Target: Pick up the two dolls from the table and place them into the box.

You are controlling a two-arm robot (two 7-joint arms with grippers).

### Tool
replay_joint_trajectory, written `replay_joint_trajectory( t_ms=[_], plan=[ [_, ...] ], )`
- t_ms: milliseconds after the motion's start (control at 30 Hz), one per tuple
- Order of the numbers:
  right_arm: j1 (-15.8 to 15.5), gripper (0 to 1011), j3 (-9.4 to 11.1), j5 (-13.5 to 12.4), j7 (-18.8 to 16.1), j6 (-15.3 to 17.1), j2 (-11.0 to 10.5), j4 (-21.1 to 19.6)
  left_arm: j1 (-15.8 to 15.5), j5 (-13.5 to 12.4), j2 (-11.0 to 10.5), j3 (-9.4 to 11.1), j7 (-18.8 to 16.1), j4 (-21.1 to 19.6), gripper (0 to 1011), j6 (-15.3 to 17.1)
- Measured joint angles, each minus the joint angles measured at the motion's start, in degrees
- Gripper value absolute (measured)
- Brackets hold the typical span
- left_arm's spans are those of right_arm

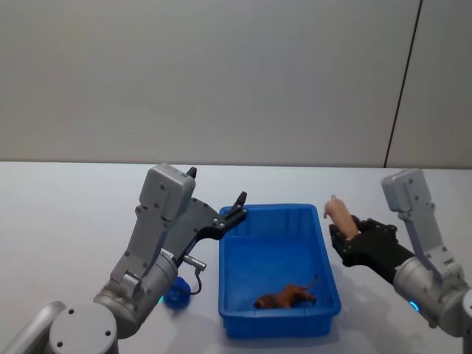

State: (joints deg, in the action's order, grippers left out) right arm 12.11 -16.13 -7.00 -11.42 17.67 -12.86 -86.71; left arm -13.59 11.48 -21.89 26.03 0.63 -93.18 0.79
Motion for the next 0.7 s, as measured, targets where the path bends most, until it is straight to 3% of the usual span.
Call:
replay_joint_trajectory(
  t_ms=[333, 433, 700],
  plan=[
    [0.3, 373, -1.4, 1.0, -3.1, 1.6, 0.9, -1.9, 0.0, 0.0, 0.0, 0.0, 0.0, 0.0, 1003, 0.0],
    [0.5, 434, -2.0, 1.6, -3.8, 2.4, 1.4, -1.7, 0.0, 0.0, 0.0, 0.0, 0.0, 0.0, 1003, 0.0],
    [0.6, 718, -2.9, 2.7, -4.5, 3.3, 2.1, -0.6, 0.0, 0.0, 0.0, 0.0, 0.0, 0.0, 1003, 0.0]
  ],
)
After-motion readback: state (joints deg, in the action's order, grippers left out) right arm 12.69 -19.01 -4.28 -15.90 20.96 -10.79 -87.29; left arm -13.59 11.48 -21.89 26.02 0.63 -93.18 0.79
